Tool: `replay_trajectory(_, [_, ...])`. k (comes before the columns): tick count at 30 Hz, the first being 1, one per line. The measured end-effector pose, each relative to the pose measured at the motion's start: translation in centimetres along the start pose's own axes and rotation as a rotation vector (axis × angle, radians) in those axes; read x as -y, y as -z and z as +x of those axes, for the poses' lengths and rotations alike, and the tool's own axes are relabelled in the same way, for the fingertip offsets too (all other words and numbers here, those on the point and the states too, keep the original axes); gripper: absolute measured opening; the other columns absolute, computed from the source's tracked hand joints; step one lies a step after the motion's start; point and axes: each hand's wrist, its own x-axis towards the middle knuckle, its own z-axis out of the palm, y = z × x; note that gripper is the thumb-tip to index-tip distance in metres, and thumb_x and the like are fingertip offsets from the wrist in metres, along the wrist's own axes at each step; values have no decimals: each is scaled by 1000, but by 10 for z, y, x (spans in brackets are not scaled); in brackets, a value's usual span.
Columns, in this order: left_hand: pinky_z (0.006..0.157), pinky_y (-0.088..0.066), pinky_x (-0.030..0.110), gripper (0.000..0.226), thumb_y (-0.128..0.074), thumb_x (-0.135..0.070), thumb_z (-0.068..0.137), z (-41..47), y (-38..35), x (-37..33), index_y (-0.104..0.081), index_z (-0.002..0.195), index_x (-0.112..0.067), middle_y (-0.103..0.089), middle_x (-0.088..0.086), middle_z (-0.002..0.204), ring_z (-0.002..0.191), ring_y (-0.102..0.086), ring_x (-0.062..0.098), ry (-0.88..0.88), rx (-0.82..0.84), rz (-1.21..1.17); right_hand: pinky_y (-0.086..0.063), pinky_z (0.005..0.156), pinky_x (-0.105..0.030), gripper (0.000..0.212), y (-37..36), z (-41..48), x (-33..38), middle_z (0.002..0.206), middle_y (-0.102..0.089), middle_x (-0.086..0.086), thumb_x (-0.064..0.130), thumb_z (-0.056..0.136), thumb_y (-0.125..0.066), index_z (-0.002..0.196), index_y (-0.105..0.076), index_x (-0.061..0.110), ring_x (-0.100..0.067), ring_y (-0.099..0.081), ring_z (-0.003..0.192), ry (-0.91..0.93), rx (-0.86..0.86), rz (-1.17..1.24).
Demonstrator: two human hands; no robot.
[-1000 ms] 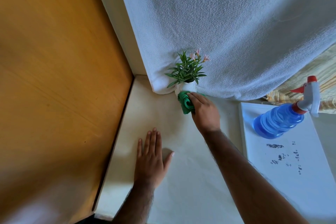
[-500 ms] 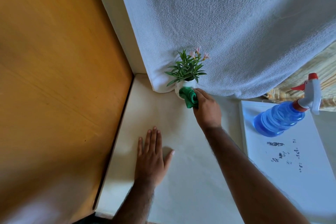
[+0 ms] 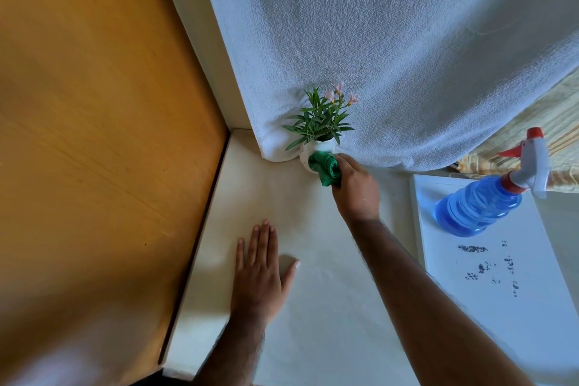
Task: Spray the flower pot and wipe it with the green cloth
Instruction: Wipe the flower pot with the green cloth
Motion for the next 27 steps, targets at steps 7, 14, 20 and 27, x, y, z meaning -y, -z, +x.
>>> replay_trajectory(7, [125, -17, 55, 86, -21, -68, 98, 1, -2, 0, -3, 160, -11, -3, 9, 170, 156, -6, 26, 6, 2, 5, -55, 60, -37, 53, -1, 2, 6, 126, -72, -6, -8, 73, -70, 122, -71, 10, -38, -71, 95, -3, -30, 14])
replay_trajectory(14, [125, -17, 55, 86, -21, -68, 97, 0, -1, 0, -4, 160, -11, -3, 9, 170, 156, -6, 26, 11, 3, -2, -57, 66, -41, 50, 1, 3, 1, 127, -71, -7, -9, 76, -66, 123, -70, 9, -39, -69, 98, -66, -1, 51])
replay_trajectory(20, [126, -17, 54, 87, -19, -69, 97, 0, -1, 0, -3, 160, -11, -3, 9, 170, 156, -6, 26, 10, -3, 1, -56, 69, -36, 56, 2, 7, 6, 125, -72, -10, -13, 72, -67, 123, -70, 8, -36, -69, 102, 42, -47, 48])
replay_trajectory(27, [124, -19, 55, 86, -18, -68, 97, 0, -1, 0, -3, 160, -11, -4, 9, 170, 156, -7, 26, 9, -1, -5, -55, 71, -43, 48, 1, 1, 0, 120, -72, -16, -15, 74, -66, 118, -70, 2, -43, -67, 99, 2, 11, 27])
